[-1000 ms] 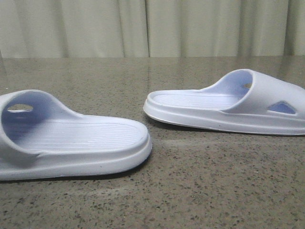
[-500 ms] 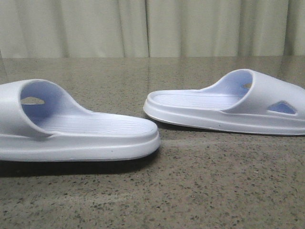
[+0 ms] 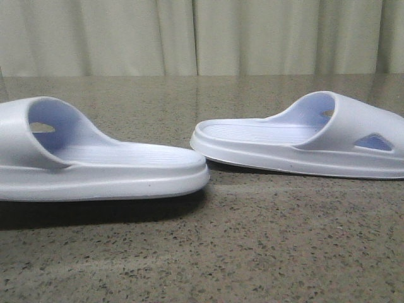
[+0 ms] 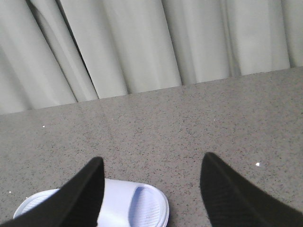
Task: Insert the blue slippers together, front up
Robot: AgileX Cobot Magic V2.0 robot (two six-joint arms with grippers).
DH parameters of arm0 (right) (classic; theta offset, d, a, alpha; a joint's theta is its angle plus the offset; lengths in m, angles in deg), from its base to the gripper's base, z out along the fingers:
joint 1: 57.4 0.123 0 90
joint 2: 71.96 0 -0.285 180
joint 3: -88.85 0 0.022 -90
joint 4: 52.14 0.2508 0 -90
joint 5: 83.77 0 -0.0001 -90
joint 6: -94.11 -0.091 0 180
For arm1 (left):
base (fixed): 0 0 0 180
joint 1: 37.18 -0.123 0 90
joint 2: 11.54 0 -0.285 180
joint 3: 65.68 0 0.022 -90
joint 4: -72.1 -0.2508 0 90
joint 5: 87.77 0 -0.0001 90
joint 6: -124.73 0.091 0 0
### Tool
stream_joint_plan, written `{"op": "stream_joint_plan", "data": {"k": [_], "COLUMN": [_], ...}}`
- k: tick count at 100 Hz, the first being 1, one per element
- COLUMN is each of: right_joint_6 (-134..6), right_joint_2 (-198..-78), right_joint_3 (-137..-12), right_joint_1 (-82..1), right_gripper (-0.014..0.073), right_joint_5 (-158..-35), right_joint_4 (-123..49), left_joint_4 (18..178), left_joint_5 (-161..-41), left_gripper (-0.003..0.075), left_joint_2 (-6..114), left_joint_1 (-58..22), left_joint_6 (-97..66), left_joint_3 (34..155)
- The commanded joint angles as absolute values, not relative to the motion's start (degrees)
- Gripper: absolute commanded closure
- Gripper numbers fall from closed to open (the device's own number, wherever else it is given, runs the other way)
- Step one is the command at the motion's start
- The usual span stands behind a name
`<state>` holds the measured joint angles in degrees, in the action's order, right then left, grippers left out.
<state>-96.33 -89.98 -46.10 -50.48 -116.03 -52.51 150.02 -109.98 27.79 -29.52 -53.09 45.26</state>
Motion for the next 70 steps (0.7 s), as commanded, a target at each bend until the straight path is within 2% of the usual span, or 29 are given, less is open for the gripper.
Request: {"op": "stream_joint_plan", "data": {"k": [1,30,47,70], "right_joint_6": [-96.0,-96.1,-103.3,-112.5], "right_joint_2": [-91.1,-91.1,-91.4,-96.1], "right_joint_3": [-48.0,-46.5,-43.4,-40.9], "right_joint_1": [-50.9,-50.9,-50.9,-50.9], "right_gripper": [0.0213,0.0213,0.0213,0.0213], "right_joint_5": [-110.9,-110.1,-109.7,-109.4], "right_joint_4": [-53.7,-57.6,-60.8,-61.9], "left_joint_4": [155.1,167.5,175.4,176.0], "left_joint_5": [-112.0,-113.5,-114.4,-114.8], "left_gripper": [0.0704,0.0704,0.0704,0.0704], "left_joint_2": [26.2,19.8,18.6,18.6], "left_joint_1": [-29.2,-29.2,-29.2,-29.2], "left_joint_6": [-51.9,-47.7,-41.5,-40.8], "left_joint_3": [45.0,45.0,45.0,45.0]}}
